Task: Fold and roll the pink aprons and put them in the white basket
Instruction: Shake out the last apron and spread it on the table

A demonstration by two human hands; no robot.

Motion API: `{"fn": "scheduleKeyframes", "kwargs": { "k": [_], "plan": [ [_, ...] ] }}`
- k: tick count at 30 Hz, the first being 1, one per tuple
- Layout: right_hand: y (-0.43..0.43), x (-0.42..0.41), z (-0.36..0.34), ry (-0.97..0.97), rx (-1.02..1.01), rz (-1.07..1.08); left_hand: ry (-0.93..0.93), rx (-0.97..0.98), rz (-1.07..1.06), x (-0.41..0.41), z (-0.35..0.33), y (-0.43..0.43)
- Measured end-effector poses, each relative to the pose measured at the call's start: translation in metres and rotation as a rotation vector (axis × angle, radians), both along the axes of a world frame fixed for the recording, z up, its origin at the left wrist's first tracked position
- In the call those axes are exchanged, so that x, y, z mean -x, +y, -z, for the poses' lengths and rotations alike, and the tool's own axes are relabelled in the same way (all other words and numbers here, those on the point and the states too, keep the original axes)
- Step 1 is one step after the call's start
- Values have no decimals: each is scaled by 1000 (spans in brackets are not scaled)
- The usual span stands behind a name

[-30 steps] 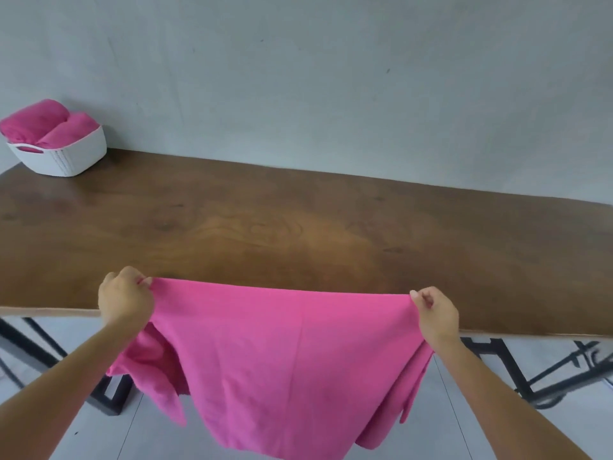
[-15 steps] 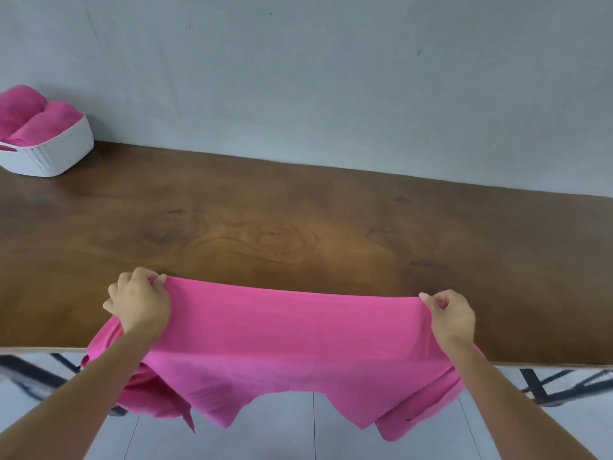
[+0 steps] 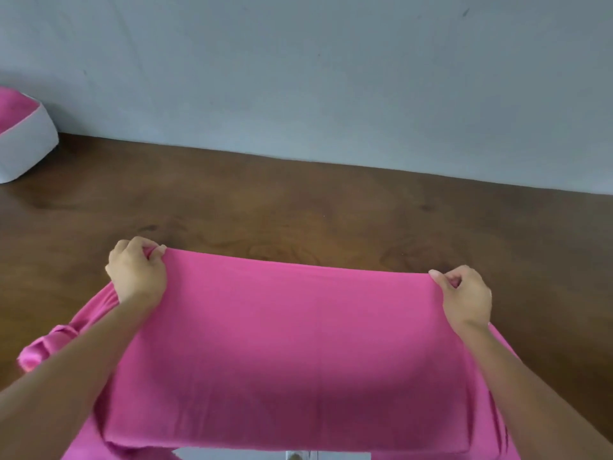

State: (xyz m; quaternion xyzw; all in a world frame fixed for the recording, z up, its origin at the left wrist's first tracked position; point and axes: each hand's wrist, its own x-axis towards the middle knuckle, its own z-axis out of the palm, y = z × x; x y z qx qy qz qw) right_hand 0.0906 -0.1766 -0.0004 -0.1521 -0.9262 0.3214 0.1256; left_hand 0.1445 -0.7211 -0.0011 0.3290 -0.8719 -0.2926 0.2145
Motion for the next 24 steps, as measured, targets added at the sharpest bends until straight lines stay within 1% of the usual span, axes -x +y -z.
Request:
{"fn": "scheduleKeyframes", "kwargs": {
  "k": [16,24],
  "plan": [
    [-13,183,-3,39,-36,-45,15,21,8,189,1,-12],
    [-21,273,2,87,-68,-81,60,28,13,282,3,-31]
  ]
}}
